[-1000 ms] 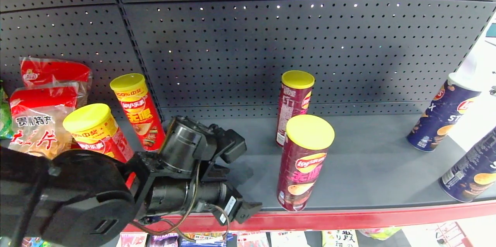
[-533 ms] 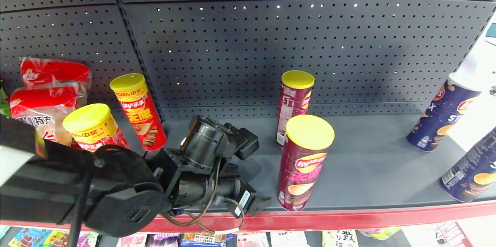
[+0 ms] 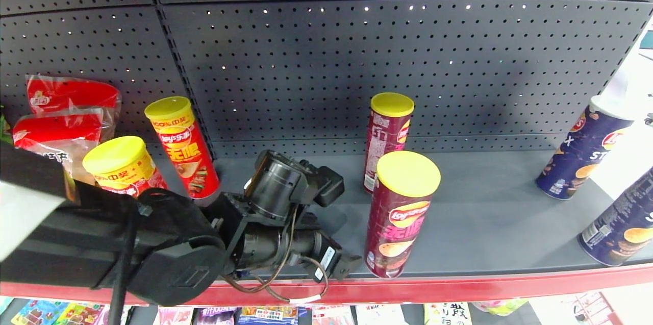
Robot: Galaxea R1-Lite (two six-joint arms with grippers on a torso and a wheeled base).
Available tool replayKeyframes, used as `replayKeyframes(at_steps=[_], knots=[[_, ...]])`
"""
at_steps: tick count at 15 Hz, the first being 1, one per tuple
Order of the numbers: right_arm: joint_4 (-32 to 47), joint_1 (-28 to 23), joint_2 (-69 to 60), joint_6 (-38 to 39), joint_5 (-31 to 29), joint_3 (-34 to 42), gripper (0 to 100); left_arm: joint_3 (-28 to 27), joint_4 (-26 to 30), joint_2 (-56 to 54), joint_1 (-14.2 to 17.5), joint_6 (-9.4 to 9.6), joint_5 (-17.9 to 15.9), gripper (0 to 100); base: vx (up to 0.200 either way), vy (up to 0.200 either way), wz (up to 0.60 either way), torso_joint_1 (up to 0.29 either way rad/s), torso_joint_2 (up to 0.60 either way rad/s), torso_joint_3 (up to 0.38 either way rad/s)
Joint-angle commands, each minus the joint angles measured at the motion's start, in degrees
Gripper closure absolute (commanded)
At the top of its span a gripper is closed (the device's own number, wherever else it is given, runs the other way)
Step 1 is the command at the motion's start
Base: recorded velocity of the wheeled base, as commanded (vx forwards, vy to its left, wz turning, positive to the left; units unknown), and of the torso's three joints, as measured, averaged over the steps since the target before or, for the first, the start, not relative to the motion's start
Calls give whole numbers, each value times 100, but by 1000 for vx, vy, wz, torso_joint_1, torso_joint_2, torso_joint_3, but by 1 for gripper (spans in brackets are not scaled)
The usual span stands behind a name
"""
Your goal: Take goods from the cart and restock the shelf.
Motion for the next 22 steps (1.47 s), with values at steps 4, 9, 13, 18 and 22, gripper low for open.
replayKeyframes(at_steps=[4,9,13,18,22], knots=[[-3,1,18,-1,1,0,0,-172,0,123,-5,-24,16,0,0,0,0,0,0,0],[-3,1,18,-1,1,0,0,-216,0,167,3,-24,34,0,0,0,0,0,0,0],[-3,1,18,-1,1,0,0,-339,9,246,-5,-33,77,0,0,0,0,0,0,0],[-3,1,18,-1,1,0,0,-426,9,307,3,-42,121,0,0,0,0,0,0,0],[-3,1,18,-1,1,0,0,-462,9,307,21,-42,121,0,0,0,0,0,0,0]])
